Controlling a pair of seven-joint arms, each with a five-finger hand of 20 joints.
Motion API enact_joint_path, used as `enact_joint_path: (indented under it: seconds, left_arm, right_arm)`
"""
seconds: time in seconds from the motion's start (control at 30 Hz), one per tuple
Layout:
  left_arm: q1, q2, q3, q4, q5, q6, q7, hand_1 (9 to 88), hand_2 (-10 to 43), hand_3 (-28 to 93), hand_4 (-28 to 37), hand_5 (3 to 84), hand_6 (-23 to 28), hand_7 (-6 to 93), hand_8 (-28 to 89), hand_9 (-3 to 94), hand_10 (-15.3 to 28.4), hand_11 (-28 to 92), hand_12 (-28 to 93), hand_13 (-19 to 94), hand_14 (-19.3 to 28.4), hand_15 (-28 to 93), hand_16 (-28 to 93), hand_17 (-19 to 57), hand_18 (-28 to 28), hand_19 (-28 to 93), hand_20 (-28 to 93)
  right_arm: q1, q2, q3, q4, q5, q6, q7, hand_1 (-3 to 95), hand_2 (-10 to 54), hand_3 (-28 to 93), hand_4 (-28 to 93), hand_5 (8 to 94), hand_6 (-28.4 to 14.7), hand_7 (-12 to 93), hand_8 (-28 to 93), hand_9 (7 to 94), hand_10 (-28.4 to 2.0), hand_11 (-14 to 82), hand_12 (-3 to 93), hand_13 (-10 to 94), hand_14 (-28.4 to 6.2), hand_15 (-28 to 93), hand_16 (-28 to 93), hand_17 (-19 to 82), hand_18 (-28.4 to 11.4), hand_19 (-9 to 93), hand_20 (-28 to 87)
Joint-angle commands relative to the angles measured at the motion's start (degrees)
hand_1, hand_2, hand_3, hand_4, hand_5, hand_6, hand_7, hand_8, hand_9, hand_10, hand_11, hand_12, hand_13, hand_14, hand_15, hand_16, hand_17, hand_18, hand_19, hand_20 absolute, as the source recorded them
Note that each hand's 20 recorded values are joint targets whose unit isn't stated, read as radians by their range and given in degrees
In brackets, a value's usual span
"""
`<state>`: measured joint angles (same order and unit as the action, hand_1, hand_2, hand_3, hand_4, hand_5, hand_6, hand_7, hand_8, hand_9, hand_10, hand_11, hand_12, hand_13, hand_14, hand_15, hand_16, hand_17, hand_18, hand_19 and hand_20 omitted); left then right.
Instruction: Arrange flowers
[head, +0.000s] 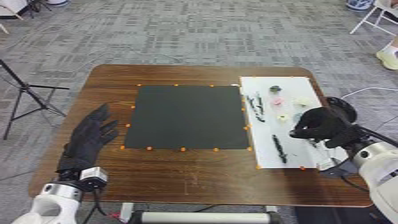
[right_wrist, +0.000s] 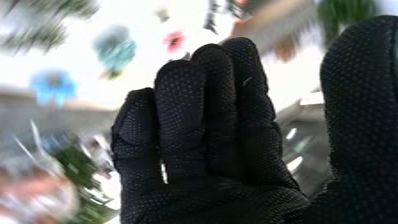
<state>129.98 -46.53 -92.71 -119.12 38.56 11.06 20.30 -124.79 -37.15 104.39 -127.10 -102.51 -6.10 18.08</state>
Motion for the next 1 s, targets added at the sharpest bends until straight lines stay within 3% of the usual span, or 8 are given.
enact_joint_path:
  seconds: [0.03, 0.27, 0.53, 1.0]
  left_arm:
    - [-2.3, 0.54, 1.37, 0.4, 0.14, -0.31, -0.09, 30.9, -6.6, 64, -25.7, 20.8, 1.8, 19.8, -10, 14.6, 9.2, 17, 18, 15, 12.2, 28, 4, -9.6, 19.0, 39, 11]
    - [-1.6, 0.29, 0.28, 0.37, -0.15, -0.11, -0.69, 30.7, -6.3, 64, -25.7, 20.9, 1.8, 19.7, -10, 14.7, 9.3, 17, 18, 15, 12.3, 28, 4, -9.7, 19.0, 39, 11]
    - [-2.7, 0.35, 1.35, 0.89, -0.39, -0.63, 0.23, 30.2, -6.4, 64, -25.9, 20.9, 1.8, 19.6, -10, 14.8, 9.2, 16, 18, 15, 12.4, 28, 5, -9.8, 19.1, 39, 11]
    - [-1.0, 0.41, 0.78, 0.16, -0.89, -0.16, 0.74, 29.5, -6.6, 64, -26.5, 21.1, 1.8, 19.3, -9, 15.2, 9.4, 16, 18, 15, 12.5, 27, 5, -9.8, 19.1, 39, 11]
  right_arm:
    - [-2.6, 2.8, -1.9, -2.4, -22.0, -0.2, 4.5, 33.8, -9.5, 58, -28, 58.2, -1.3, 59, -19, 62.6, -14.6, 54.8, 34.9, 56, -14.0, 75, 29, 31, -17.9, 89, 43]
    - [3.7, 3.3, -10.7, -1.2, -21.9, -5.5, 11.0, 27.3, -9.5, 62, -28, 63.1, -1.4, 61, -18, 67.2, -14.6, 55.2, 36.1, 60, -14.3, 76, 31, 34, -19.2, 93, 44]
    - [7.1, 4.6, -14.6, 1.4, -20.6, -7.9, 10.6, 24.3, -9.5, 63, -28, 63.8, -1.4, 61, -18, 68.0, -14.8, 54.4, 36.4, 61, -14.7, 76, 32, 34, -19.5, 93, 44]
    - [14.0, 7.1, -21.5, 6.7, -21.7, -8.7, 9.6, 20.8, -9.5, 67, -28, 64.1, -1.7, 60, -18, 68.0, -15.0, 53.3, 35.7, 61, -14.8, 75, 31, 34, -19.6, 93, 43]
